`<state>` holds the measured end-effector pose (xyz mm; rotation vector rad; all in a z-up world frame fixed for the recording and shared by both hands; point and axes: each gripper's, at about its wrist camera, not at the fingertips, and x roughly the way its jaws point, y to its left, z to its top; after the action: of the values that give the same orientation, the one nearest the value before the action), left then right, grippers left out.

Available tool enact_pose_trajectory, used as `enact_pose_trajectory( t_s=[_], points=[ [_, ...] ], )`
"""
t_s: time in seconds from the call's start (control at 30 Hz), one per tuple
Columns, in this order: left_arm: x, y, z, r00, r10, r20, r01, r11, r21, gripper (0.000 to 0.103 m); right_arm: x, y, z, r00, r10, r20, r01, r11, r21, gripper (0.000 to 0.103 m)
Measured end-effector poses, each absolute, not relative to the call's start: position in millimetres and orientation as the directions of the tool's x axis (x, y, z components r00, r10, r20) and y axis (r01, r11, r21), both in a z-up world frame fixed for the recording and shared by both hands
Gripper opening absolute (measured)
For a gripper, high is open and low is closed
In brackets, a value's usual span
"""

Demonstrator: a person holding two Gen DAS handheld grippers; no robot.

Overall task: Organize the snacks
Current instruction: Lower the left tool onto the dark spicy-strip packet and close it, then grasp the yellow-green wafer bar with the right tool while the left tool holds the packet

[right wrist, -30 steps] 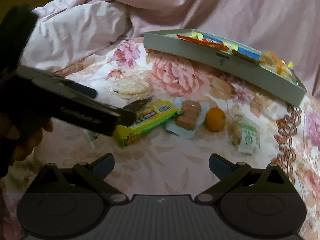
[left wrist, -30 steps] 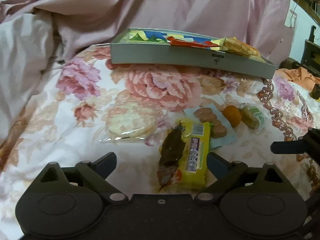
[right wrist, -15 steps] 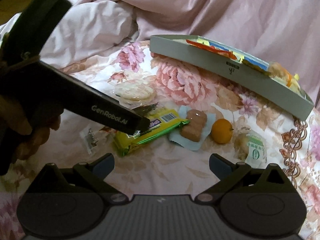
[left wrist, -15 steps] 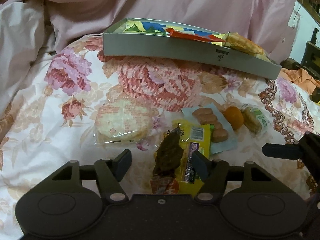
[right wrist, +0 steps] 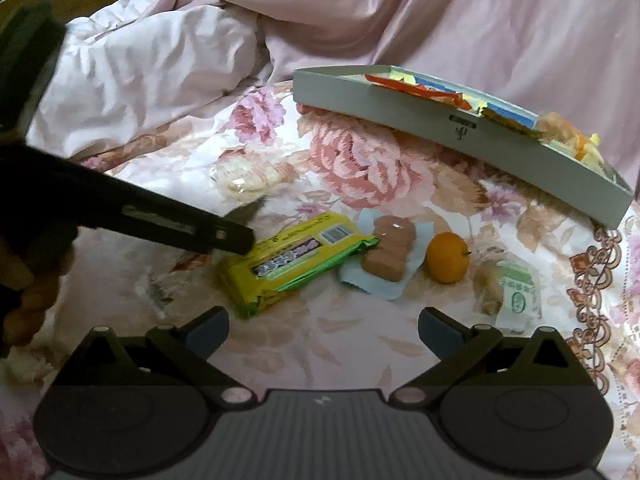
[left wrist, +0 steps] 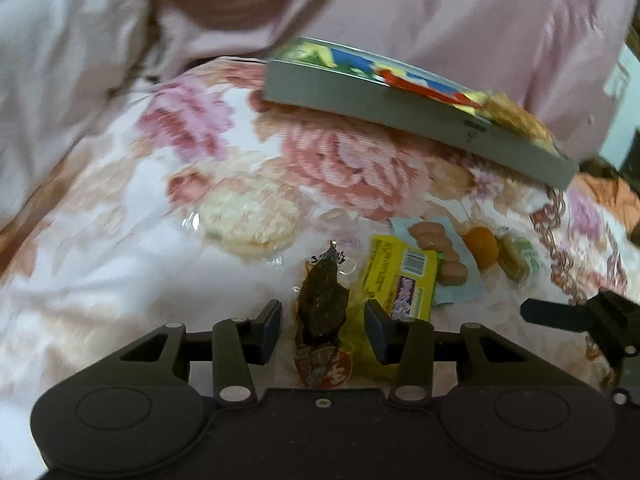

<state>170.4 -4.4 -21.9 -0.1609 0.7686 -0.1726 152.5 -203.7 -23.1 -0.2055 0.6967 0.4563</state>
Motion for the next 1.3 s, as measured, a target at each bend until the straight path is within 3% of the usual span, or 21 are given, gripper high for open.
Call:
enact_pose_trajectory(
  t_s=[0.2,0.5,0.67,0.77,0.83,1.0,1.07,1.17,1.3],
  points=[
    [148,19,-16,0.726,-0.164,-0.667,0.021,0.976,-0.217,0.046,159,-201,-25,0.625,0.388,-0.677,-0.493,0.869,0.043,0.102],
    [136,61,-16,0.753,-0.104,-0.650,-0.150,0.934,-0.324,0.046,195,-202,-35,0.543,0.506,-0.670,-0.471,0.844,0.256,0.092],
    [137,62,-20,0.752,-0.106,-0.651,-0.156,0.930,-0.332,0.046,210,-202,-40,0.532,0.549,-0.644,-0.460,0.827,0.324,0.090],
    [138,59,-23,0.742,-0.098,-0.663,-0.153,0.939,-0.309,0.034,215,-198,-42,0.538,0.559,-0.630,-0.470,0.820,0.326,0.090],
    [138,59,-24,0.744,-0.095,-0.661,-0.152,0.940,-0.307,0.035,219,-193,-43,0.550,0.555,-0.624,-0.474,0.823,0.314,0.088],
    [138,60,-25,0.745,-0.099,-0.660,-0.152,0.938,-0.312,0.035,220,-185,-42,0.574,0.540,-0.616,-0.481,0.831,0.279,0.074],
    [138,59,-25,0.745,-0.094,-0.660,-0.150,0.941,-0.303,0.035,219,-184,-41,0.580,0.535,-0.614,-0.481,0.834,0.271,0.059],
    [138,58,-25,0.746,-0.090,-0.660,-0.151,0.942,-0.300,0.036,218,-185,-38,0.578,0.544,-0.608,-0.487,0.828,0.277,0.045],
    [138,56,-26,0.740,-0.091,-0.666,-0.149,0.944,-0.294,0.040,216,-181,-37,0.551,0.578,-0.601,-0.520,0.802,0.295,0.036]
  ],
)
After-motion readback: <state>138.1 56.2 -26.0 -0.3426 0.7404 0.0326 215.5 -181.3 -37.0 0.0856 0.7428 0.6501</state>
